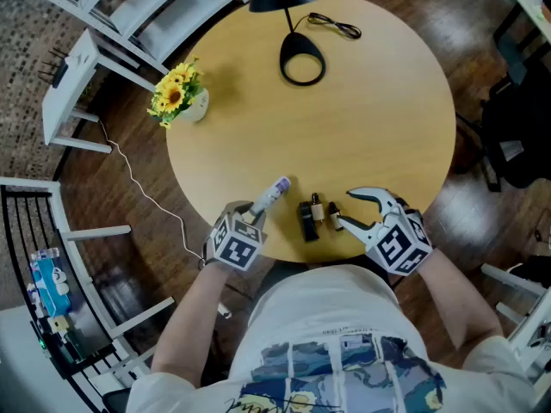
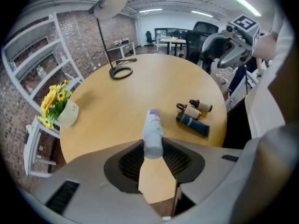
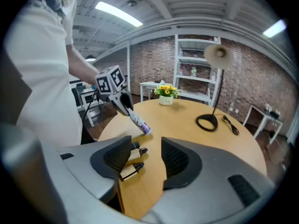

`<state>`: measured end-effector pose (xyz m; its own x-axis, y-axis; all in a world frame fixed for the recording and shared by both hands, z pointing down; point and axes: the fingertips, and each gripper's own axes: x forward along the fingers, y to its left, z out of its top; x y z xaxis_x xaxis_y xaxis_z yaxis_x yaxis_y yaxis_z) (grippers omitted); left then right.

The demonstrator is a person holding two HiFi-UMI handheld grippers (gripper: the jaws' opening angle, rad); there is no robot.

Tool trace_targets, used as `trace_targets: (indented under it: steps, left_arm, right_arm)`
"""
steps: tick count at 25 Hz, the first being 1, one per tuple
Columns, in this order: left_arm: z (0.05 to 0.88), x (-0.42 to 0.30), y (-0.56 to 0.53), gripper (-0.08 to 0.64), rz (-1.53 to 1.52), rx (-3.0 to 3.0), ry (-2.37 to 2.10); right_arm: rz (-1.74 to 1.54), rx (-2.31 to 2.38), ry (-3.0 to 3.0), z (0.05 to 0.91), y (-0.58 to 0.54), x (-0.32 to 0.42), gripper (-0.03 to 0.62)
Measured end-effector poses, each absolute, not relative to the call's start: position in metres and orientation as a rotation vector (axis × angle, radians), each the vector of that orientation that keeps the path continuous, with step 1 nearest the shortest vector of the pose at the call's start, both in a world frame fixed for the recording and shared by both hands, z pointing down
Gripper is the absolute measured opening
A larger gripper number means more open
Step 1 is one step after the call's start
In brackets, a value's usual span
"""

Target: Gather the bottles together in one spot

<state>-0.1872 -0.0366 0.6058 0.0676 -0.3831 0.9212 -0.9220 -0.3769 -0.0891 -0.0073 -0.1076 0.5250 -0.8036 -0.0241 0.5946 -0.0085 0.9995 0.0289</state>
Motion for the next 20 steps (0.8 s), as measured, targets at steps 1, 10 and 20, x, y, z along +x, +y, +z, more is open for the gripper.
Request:
trace_targets:
  steps: [1, 10, 20]
  left_arm:
    - [0.600, -0.183, -0.041, 0.127, 1.337, 1.835, -1.261]
    - [0.567, -0.127, -0.071, 0.126, 1.453, 1.985, -1.006]
    - [0.532, -0.106, -0.101, 0.137, 1.441, 2.145, -1.082]
  right_arm:
    - [-0.088, -0.023, -2.511, 0.528, -0.105, -0.021, 0.238]
    - [-0.303, -0.270, -2.442, 0.605, -0.083, -0.126, 0.295]
    - [-0.340, -0.130, -2.516, 0.593, -0.101, -0.133, 0.206]
